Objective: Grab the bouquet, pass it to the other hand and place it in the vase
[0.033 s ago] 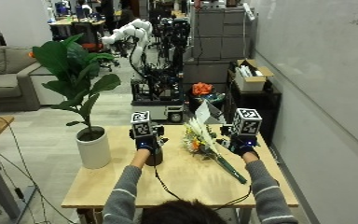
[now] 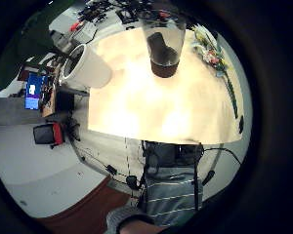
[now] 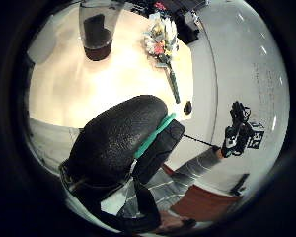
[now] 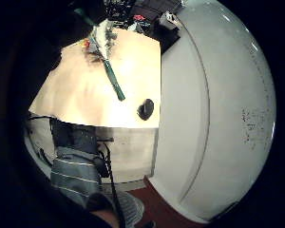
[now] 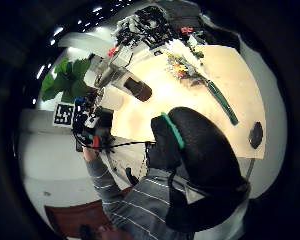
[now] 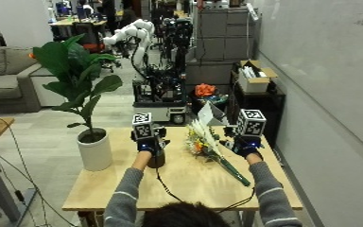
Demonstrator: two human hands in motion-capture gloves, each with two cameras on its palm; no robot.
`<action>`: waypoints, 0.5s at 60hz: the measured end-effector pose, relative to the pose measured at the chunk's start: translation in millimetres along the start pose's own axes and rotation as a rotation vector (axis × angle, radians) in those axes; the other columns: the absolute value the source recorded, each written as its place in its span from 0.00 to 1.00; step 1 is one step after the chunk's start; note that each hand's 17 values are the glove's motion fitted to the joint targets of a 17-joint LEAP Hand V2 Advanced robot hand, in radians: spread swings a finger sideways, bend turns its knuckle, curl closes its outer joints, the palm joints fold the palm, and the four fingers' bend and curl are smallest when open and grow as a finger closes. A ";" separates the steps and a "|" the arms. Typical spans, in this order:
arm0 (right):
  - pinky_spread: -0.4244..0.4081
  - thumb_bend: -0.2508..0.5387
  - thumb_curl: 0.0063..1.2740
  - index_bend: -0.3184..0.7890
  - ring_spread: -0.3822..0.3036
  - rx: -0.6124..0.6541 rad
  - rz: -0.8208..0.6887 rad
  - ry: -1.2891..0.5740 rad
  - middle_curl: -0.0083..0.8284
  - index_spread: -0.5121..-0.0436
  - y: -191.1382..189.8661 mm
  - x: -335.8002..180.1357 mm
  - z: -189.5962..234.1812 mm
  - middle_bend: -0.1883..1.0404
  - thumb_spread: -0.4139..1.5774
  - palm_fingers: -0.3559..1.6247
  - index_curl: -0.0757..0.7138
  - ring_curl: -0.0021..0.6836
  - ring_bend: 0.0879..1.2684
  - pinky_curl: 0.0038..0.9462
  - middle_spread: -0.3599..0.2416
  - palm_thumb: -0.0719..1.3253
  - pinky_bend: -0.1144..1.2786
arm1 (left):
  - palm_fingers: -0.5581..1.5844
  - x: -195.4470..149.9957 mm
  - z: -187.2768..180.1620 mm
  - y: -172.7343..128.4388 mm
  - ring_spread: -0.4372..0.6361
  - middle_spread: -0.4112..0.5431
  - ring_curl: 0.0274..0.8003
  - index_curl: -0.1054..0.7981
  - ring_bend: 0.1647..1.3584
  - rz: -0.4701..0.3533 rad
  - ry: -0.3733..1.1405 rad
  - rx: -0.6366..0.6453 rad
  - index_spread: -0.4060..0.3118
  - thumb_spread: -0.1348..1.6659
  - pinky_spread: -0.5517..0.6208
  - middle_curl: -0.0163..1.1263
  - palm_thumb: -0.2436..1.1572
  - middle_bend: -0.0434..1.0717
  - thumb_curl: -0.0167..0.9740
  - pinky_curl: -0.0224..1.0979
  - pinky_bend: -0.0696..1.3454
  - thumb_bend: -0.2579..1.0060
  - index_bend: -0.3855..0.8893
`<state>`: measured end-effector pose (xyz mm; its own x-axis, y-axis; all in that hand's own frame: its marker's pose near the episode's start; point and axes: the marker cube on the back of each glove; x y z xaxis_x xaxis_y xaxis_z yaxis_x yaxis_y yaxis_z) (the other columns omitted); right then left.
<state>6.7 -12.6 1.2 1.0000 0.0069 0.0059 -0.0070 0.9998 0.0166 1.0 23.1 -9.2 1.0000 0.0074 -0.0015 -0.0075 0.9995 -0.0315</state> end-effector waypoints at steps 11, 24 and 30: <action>0.79 0.56 0.09 0.35 0.71 0.010 0.111 -0.031 0.22 0.42 -21.4 17.0 -7.8 0.32 0.70 0.40 0.22 0.31 0.31 0.27 0.62 0.32 0.52 | 0.36 -1.9 -10.3 25.6 0.72 0.62 0.15 0.31 0.20 0.031 -0.004 0.024 0.54 0.53 0.78 0.15 0.19 0.21 0.13 0.15 0.23 0.19 0.44; 0.82 0.47 0.14 0.34 0.74 0.025 0.190 -0.101 0.32 0.44 -41.2 39.7 0.6 0.33 0.78 0.40 0.21 0.41 0.41 0.34 0.72 0.34 0.58 | 0.35 -36.5 23.2 1.1 0.76 0.64 0.19 0.39 0.22 -0.006 0.001 -0.009 0.54 0.60 0.82 0.20 0.18 0.21 0.20 0.21 0.23 0.19 0.44; 0.82 0.44 0.16 0.35 0.74 0.016 0.231 -0.116 0.35 0.48 -54.6 55.3 20.3 0.34 0.79 0.40 0.22 0.44 0.42 0.35 0.74 0.36 0.59 | 0.34 -40.6 3.0 35.7 0.77 0.64 0.20 0.41 0.23 0.025 0.012 0.041 0.54 0.61 0.83 0.22 0.17 0.21 0.22 0.23 0.23 0.18 0.44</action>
<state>62.2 -67.2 20.9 0.9644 0.2325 0.1260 -0.2364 0.9715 0.0168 -39.9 58.5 -7.2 0.9994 0.0324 -0.0138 -0.0322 0.9994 0.0095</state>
